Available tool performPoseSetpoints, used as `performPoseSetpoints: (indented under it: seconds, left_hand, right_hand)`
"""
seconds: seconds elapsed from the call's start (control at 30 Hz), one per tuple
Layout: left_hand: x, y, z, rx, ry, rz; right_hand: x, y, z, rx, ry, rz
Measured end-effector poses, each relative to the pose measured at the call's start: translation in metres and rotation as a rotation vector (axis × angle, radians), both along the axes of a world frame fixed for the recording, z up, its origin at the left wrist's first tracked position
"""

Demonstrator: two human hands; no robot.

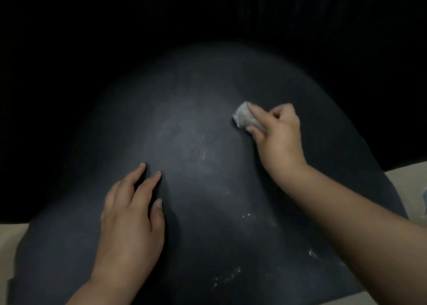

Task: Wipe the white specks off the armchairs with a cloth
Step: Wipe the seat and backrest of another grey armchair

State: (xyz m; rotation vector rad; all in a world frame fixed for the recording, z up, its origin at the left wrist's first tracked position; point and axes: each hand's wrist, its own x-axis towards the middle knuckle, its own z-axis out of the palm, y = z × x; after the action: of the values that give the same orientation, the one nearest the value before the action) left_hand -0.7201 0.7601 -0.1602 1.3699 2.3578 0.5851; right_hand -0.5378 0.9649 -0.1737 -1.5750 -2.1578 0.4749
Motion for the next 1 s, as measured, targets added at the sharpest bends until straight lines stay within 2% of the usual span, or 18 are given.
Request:
performPoseSetpoints:
  seconds: [0.07, 0.1, 0.2, 0.23, 0.3, 0.4, 0.47, 0.5, 0.57, 0.63, 0.7, 0.83, 0.9, 1.0]
  left_hand:
    - [0.005, 0.001, 0.001, -0.006, -0.008, 0.024]
    - [0.006, 0.002, 0.002, -0.005, -0.01, 0.032]
    - [0.007, 0.003, 0.005, -0.05, -0.009, 0.015]
    - [0.006, 0.003, 0.006, -0.064, -0.006, -0.001]
    - [0.004, 0.0, 0.008, -0.081, -0.003, -0.038]
    - [0.008, -0.007, 0.009, -0.119, 0.011, -0.077]
    - [0.015, -0.012, 0.012, -0.14, 0.025, -0.107]
    - [0.019, -0.014, 0.014, -0.152, 0.035, -0.132]
    - [0.024, -0.016, 0.019, -0.197, 0.069, -0.218]
    - [0.024, -0.017, 0.021, -0.277, 0.093, -0.317]
    - [0.021, -0.018, 0.021, -0.327, 0.099, -0.369]
    - [0.02, -0.013, 0.022, -0.338, 0.146, -0.4]
    - [0.025, -0.011, 0.019, -0.346, 0.199, -0.406]
    - [0.03, -0.01, 0.014, -0.374, 0.254, -0.406]
  right_hand:
    - [-0.035, -0.004, -0.005, -0.061, 0.069, -0.1]
    - [-0.047, -0.019, -0.005, -0.104, 0.112, -0.06]
    - [-0.039, -0.084, -0.004, -0.08, 0.053, 0.403]
    - [-0.022, -0.091, 0.001, -0.088, 0.048, 0.445]
    - [0.013, -0.075, 0.005, -0.019, 0.011, 0.358]
    - [0.039, -0.036, 0.0, 0.032, -0.035, -0.052]
    - [0.025, -0.052, -0.003, -0.013, 0.037, -0.207]
    - [0.012, -0.073, -0.004, -0.034, 0.072, -0.2]
    - [-0.007, -0.128, -0.001, -0.072, 0.12, -0.025]
    - [-0.003, -0.157, 0.006, -0.061, 0.062, 0.12]
    - [0.022, -0.147, 0.009, -0.038, 0.024, 0.037]
    - [0.051, -0.125, 0.006, -0.049, 0.069, -0.304]
    - [0.033, -0.15, 0.001, -0.035, 0.109, -0.252]
    - [0.015, -0.185, 0.002, -0.043, 0.082, -0.018]
